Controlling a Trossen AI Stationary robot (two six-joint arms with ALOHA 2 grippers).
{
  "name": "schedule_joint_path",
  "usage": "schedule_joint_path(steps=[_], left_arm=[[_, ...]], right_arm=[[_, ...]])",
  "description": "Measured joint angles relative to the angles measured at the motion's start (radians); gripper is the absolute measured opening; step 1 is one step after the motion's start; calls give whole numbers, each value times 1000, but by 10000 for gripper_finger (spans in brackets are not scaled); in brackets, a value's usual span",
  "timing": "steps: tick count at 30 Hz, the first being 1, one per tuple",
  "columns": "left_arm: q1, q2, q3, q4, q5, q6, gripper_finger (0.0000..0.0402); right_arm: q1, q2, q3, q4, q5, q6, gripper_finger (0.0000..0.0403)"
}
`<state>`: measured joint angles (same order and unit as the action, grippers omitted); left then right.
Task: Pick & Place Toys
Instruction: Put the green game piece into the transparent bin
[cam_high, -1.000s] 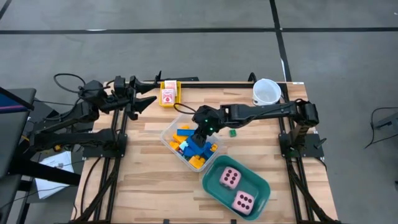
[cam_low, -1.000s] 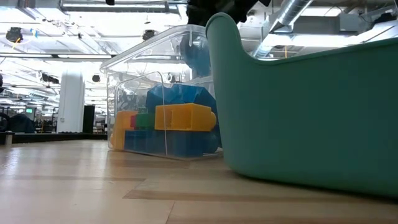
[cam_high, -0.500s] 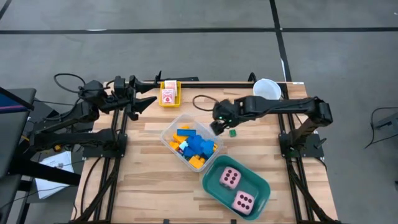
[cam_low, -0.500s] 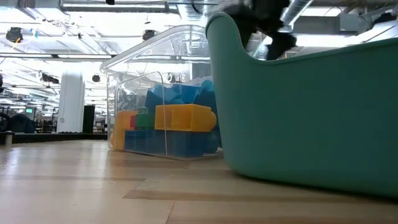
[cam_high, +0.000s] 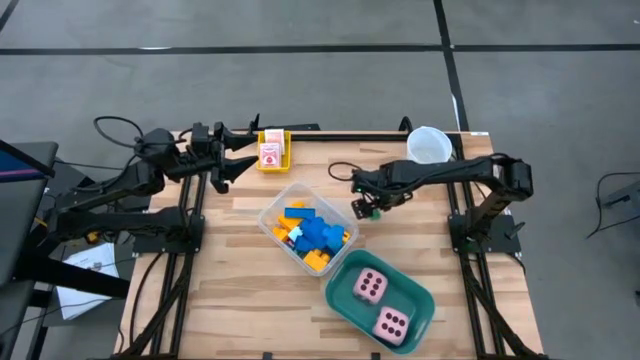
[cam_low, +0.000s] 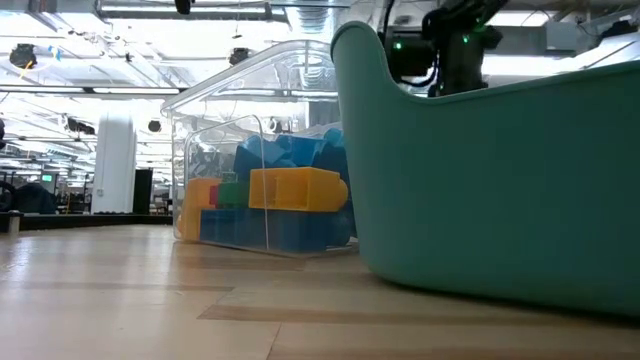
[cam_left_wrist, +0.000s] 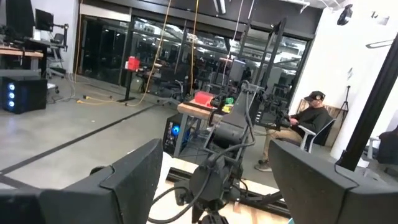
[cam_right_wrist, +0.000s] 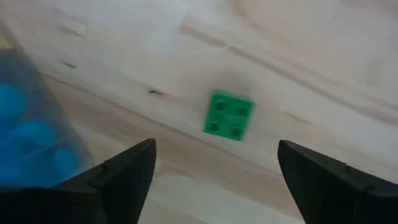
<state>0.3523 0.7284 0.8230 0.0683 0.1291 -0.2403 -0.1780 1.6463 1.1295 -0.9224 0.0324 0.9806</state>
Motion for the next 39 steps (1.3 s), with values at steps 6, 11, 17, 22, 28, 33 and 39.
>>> schedule_joint_path(steps=[6, 11, 17, 22, 28, 33, 39], left_arm=[[0, 11, 0, -1, 0, 6, 289], [0, 22, 0, 2, 0, 2, 289], [0, 40, 0, 11, 0, 1, 289], [0, 42, 0, 13, 0, 1, 289], [0, 41, 0, 25, 0, 1, 289], [0, 41, 0, 27, 0, 1, 289], [0, 41, 0, 30, 0, 0, 289]], right_arm=[[-3, 11, -64, 99, -14, 0, 326], [-14, 11, -138, 139, -7, 20, 326], [-19, 11, -205, 277, -43, 10, 326], [-35, 11, -224, 276, -32, 19, 322], [-53, 11, -250, 289, -34, 1, 282], [-69, 5, -291, 337, -62, -2, 226], [-68, -1, -294, 336, -38, -21, 130]])
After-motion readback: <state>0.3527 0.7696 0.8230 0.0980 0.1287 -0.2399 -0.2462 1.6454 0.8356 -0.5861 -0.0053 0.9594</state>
